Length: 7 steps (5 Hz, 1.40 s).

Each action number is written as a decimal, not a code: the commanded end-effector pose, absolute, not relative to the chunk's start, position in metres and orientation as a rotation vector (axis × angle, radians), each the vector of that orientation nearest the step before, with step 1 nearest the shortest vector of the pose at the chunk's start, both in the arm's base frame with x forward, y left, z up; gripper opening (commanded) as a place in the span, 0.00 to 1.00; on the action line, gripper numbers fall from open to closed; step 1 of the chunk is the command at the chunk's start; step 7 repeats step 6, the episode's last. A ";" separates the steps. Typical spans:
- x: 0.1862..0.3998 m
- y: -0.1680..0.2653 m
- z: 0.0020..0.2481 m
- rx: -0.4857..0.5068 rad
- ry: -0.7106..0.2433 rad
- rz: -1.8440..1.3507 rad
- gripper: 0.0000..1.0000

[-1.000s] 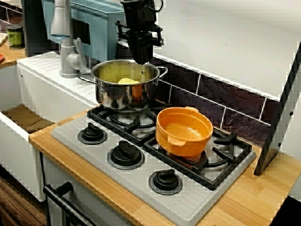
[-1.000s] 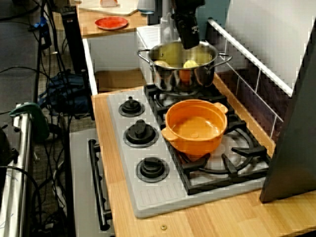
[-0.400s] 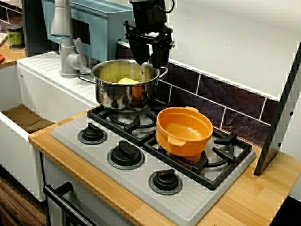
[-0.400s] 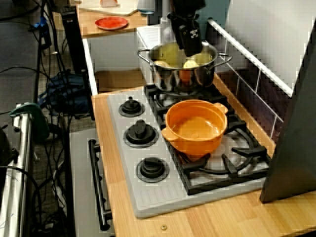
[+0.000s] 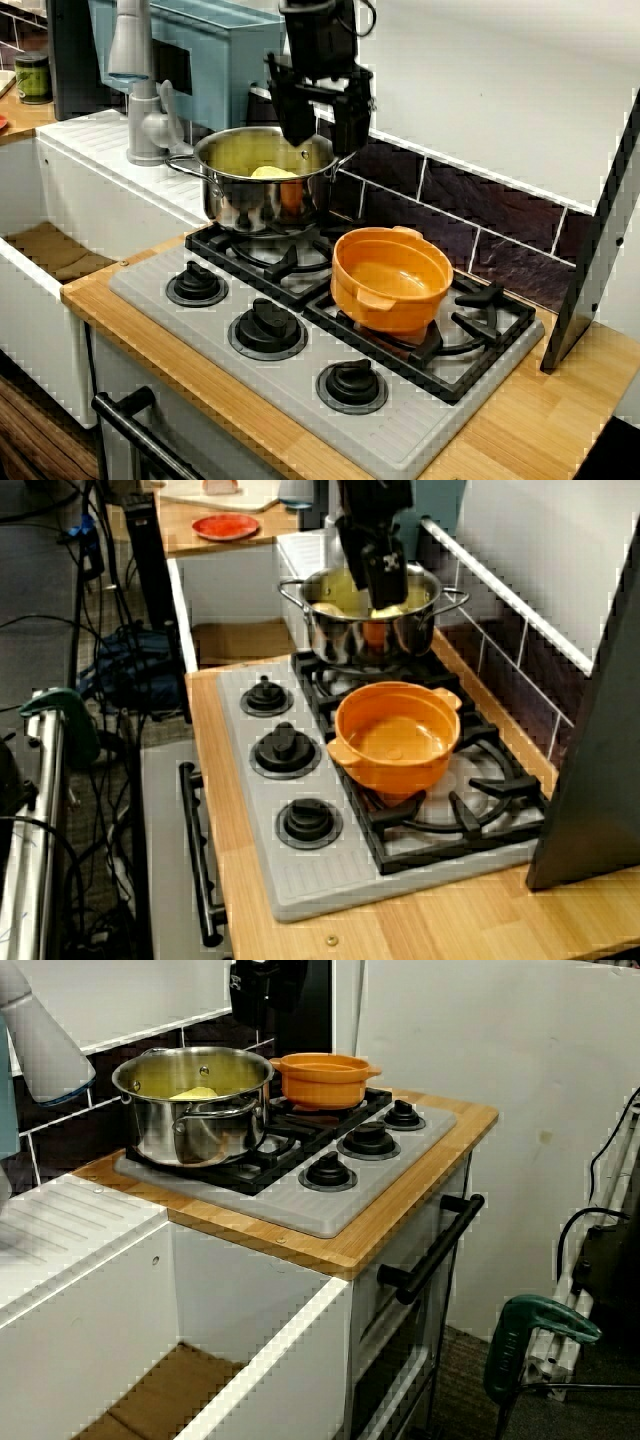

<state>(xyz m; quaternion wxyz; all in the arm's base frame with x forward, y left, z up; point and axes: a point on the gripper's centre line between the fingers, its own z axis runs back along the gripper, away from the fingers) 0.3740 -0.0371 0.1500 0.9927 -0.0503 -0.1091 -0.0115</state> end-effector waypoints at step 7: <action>0.350 -0.082 0.140 -0.048 -0.302 0.011 1.00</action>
